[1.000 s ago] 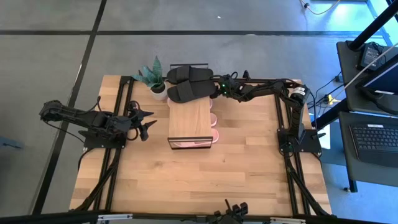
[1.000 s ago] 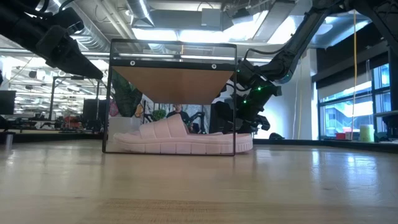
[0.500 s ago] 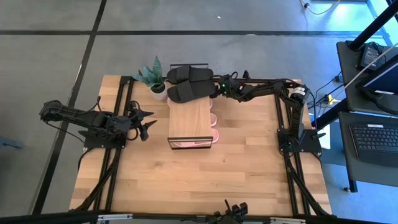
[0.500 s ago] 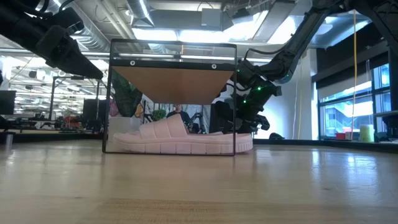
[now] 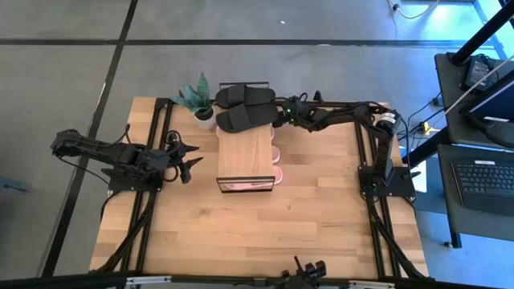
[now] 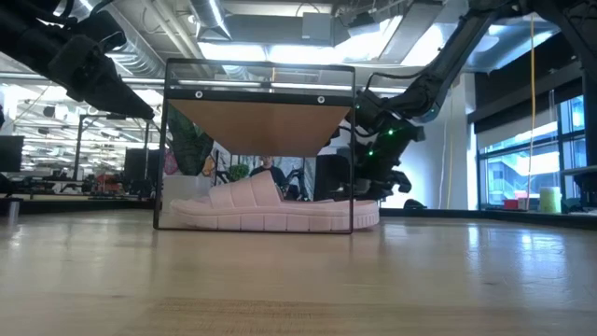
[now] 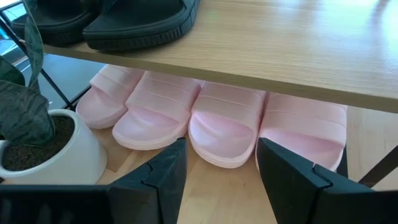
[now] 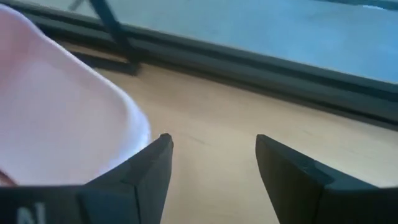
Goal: Pick and place slides into the shelf
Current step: Put the pink slide under the shelf, then return to Home Position
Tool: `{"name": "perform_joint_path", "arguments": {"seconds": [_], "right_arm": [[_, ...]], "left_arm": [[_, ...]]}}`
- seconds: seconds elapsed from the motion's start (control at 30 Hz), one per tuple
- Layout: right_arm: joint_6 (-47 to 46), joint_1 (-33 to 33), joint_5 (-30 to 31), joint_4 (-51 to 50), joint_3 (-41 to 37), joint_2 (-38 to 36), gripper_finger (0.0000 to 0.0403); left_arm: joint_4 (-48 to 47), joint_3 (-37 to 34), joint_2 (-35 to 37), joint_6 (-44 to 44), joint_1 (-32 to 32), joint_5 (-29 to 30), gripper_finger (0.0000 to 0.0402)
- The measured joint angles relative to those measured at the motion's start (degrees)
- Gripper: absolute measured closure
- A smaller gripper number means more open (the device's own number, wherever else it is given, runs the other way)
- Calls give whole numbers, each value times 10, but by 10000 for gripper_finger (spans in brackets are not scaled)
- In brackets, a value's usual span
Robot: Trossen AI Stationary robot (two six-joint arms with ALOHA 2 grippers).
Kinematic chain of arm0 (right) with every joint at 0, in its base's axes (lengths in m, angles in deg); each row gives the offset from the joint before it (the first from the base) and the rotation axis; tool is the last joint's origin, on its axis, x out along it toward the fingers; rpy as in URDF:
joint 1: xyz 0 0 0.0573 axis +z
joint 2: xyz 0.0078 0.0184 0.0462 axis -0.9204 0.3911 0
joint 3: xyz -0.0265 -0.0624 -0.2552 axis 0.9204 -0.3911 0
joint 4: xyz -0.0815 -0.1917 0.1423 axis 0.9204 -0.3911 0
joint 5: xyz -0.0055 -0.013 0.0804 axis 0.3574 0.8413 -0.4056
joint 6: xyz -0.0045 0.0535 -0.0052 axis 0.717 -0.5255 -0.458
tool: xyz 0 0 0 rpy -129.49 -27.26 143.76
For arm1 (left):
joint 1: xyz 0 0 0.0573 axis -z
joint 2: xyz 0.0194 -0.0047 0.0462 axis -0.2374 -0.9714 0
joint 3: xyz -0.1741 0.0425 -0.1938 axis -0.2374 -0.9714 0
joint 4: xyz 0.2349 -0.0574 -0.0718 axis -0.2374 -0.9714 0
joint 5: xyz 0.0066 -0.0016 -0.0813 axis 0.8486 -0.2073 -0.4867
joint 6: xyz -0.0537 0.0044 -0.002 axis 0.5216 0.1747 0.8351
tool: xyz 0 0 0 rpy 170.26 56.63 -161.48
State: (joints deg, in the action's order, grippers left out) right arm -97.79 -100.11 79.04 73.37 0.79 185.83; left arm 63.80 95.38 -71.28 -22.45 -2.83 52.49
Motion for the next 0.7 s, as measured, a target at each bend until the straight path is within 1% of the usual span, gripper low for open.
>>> {"name": "perform_joint_path", "arguments": {"seconds": [0.23, 0.37, 0.43, 0.53, 0.63, 0.7], "right_arm": [[6, -14, 8, -95, 0, -56, 173], [45, -16, 8, -170, 0, -104, 173], [62, -15, 14, -207, 0, -134, 173], [78, -4, 63, -262, -1, -188, 173], [84, 11, 116, -298, -16, -259, 173], [93, 25, 133, -300, -37, -313, 173]], "left_arm": [[2, 0, 0, 14, 0, -3, 217], [2, 0, 0, 15, 0, -9, 217], [3, 0, 0, 35, 0, -11, 217], [7, 0, 2, 72, 0, -16, 217], [9, 0, 7, 73, 0, -18, 217], [19, 0, 15, 73, 0, -14, 217]]}}
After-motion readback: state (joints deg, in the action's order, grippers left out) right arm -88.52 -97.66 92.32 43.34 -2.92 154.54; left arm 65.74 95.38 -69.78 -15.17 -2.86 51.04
